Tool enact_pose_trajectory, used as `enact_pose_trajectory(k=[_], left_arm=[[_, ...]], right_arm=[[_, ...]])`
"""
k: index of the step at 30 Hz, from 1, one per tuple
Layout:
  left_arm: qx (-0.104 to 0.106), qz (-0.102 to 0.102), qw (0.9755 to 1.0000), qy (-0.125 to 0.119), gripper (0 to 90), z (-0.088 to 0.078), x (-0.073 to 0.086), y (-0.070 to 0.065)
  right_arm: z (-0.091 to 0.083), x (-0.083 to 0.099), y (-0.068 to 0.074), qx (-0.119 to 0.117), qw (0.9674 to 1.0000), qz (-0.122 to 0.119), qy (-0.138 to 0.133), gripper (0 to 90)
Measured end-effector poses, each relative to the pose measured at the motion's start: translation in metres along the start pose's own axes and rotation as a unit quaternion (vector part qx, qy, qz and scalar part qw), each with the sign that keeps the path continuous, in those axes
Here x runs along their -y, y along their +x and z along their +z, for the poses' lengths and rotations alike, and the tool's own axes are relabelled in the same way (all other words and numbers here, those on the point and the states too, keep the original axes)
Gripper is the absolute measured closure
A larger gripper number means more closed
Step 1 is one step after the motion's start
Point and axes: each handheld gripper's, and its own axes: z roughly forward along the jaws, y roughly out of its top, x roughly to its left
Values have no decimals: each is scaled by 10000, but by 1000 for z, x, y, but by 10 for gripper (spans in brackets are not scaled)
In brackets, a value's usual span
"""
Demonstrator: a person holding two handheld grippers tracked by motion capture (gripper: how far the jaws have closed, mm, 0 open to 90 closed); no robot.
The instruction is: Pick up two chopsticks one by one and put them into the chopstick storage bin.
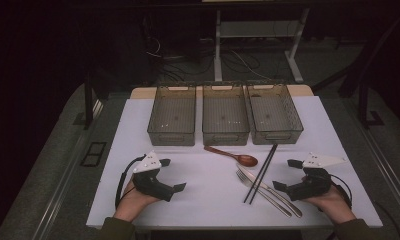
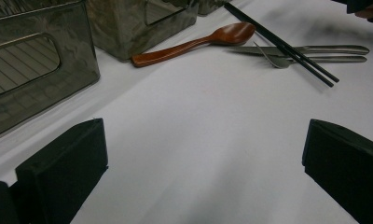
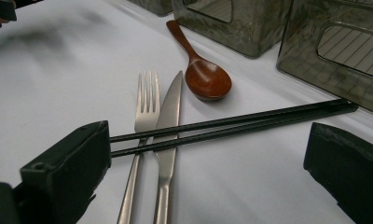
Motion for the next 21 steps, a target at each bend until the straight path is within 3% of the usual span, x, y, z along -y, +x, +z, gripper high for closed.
enact_pose_trajectory(k=[11, 15, 21], left_arm=[[-17, -120, 9999, -20, 0, 0, 0, 2], [-30, -40, 10000, 35, 0, -2, 1, 1], [-7, -89, 10000, 10, 0, -1, 1, 1]], right_arm=[[2, -2, -3, 22, 9999, 102, 94, 5], [5, -9, -6, 88, 9998, 60, 193, 68], [10, -15, -12, 159, 9993, 159, 294, 153]])
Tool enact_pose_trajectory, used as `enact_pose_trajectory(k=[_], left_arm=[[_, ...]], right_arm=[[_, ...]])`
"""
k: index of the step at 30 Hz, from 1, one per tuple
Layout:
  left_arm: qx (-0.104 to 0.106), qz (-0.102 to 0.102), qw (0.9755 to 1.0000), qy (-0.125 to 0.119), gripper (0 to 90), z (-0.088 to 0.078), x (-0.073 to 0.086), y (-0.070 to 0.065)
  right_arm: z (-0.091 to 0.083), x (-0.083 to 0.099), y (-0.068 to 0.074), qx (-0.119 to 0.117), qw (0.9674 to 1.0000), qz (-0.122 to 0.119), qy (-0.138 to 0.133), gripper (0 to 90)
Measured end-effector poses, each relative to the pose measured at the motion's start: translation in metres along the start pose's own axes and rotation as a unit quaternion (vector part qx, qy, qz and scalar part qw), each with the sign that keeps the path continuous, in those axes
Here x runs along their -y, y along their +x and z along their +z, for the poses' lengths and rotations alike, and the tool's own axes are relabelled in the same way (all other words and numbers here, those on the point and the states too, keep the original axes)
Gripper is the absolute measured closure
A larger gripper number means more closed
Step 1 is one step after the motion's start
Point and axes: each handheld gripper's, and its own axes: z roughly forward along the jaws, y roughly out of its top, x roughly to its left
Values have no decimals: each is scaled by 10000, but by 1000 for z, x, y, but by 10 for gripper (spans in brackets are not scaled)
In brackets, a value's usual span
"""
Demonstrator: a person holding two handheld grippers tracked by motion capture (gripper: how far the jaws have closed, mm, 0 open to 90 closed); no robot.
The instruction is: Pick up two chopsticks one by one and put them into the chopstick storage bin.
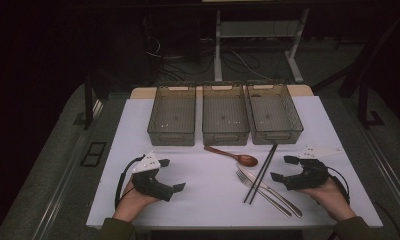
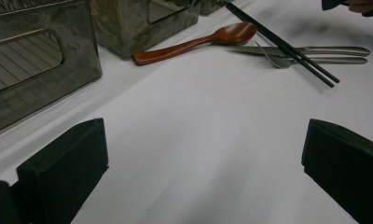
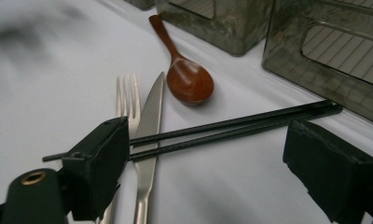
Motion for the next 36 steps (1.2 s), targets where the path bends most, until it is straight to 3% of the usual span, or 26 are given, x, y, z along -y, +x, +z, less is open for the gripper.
enact_pose_trajectory(k=[14, 15, 25, 29, 36], left_arm=[[21, -39, 10000, 8, 0, 2, 0, 0], [25, -34, 10000, 12, 0, 3, 0, 1], [29, -50, 10000, 1, 0, 3, 0, 1], [24, -54, 10000, 1, 0, 3, 0, 1], [25, -52, 10000, 9, 0, 2, 0, 1]], right_arm=[[12, -17, -16, -1, 9998, 28, 186, 528], [15, -20, -18, 27, 9997, 52, 235, 588], [35, -35, -35, 142, 9988, 75, 472, 834], [44, -41, -42, 186, 9983, 123, 532, 887], [59, -44, -54, 351, 9966, 178, 726, 888]])
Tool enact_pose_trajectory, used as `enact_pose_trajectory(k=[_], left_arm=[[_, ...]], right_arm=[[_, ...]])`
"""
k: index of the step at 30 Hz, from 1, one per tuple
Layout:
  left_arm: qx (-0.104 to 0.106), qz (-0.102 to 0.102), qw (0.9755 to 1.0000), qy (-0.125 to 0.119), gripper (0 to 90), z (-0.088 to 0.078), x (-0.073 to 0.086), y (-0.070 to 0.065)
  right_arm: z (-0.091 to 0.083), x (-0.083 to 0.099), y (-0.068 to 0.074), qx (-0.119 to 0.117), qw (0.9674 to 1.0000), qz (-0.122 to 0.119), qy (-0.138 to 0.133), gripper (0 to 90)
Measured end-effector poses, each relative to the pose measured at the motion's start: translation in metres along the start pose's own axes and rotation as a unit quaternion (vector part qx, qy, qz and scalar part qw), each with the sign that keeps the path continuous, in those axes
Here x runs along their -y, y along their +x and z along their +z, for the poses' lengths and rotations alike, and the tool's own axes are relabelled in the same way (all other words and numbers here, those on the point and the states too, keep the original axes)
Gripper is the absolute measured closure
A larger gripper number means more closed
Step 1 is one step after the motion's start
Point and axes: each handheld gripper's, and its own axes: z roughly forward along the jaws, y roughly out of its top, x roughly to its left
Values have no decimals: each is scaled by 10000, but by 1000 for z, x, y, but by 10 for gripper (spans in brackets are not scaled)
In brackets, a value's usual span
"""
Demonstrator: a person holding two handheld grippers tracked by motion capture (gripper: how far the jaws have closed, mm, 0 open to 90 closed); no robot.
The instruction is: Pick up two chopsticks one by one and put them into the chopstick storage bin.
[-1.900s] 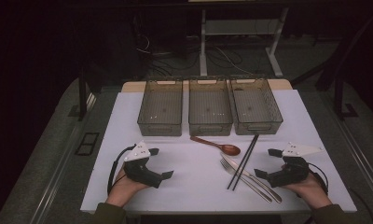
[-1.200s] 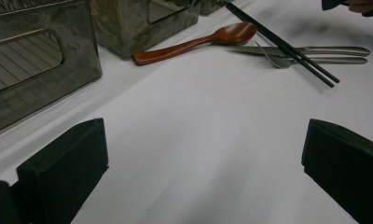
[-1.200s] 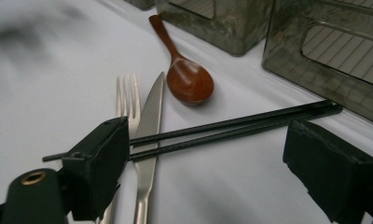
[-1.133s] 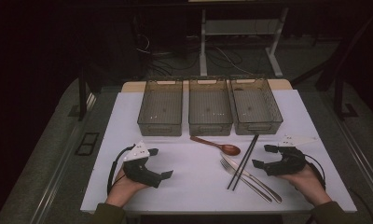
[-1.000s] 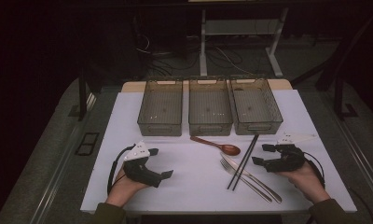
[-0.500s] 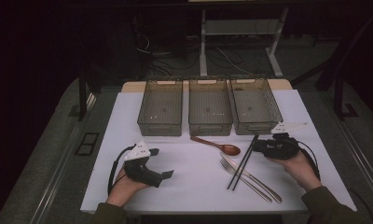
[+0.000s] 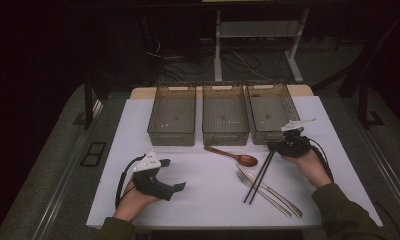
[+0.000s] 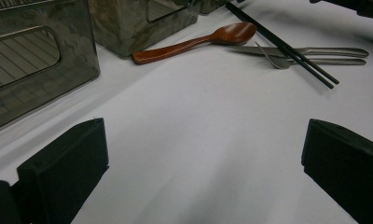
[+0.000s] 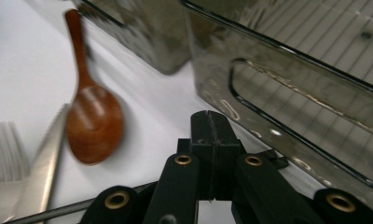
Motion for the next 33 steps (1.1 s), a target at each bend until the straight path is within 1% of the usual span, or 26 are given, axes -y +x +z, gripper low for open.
enact_pose_trajectory(k=[3, 5, 7, 14, 20, 27, 33], left_arm=[[5, -1, 10000, -3, 0, 0, 0, 0], [6, -1, 10000, 10, 0, 0, 0, 0], [8, -8, 10000, -2, 0, 0, 0, 0], [22, -15, 10000, 20, 0, 0, 0, 0], [28, -16, 10000, 17, 0, 0, 0, 0], [25, -12, 10000, 16, 0, 0, 0, 0], [50, -8, 10000, 17, 0, 0, 0, -1]], right_arm=[[6, -1, -4, 96, 9999, 14, 102, 888], [7, -1, -5, 128, 9999, 18, 106, 888], [10, -2, -9, 209, 9997, 10, 158, 889], [17, 0, -12, 259, 9993, 5, 264, 889], [16, 0, -11, 329, 9989, -61, 339, 889], [14, 2, -15, 407, 9983, -29, 407, 889], [8, 6, -20, 480, 9976, -27, 499, 889]])
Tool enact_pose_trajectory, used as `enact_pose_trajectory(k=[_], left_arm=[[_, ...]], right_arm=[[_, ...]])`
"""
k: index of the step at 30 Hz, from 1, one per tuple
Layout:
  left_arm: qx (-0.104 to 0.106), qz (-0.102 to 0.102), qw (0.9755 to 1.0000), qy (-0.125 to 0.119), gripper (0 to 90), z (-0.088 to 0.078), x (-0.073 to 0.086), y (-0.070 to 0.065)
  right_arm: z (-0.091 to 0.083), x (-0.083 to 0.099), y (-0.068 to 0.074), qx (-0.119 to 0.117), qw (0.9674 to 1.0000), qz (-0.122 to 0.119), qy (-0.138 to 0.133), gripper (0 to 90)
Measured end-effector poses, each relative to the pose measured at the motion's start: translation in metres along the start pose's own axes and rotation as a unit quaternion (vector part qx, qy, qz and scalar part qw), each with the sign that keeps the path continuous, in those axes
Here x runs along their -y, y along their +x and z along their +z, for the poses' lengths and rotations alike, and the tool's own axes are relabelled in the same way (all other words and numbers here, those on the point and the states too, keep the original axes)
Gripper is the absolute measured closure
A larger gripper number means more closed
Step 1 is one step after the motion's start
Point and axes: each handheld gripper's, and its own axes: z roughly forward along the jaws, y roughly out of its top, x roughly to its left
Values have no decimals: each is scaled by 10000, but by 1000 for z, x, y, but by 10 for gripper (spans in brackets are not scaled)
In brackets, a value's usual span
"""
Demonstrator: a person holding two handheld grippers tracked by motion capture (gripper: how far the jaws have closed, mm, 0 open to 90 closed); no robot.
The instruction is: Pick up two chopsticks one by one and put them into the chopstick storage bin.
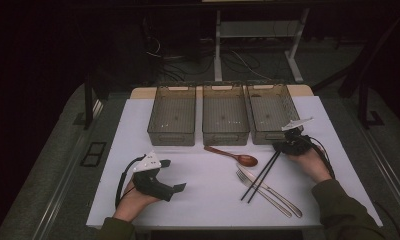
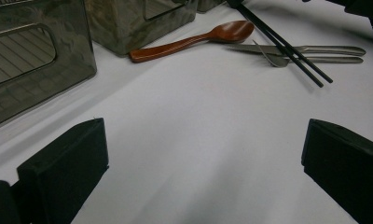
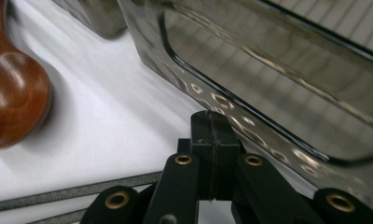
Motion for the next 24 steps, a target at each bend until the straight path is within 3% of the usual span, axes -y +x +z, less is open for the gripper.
enact_pose_trajectory(k=[24], left_arm=[[49, 26, 10000, 31, 0, 0, 0, -1]], right_arm=[[-27, 20, -9, 81, 9996, -6, 280, 889]])
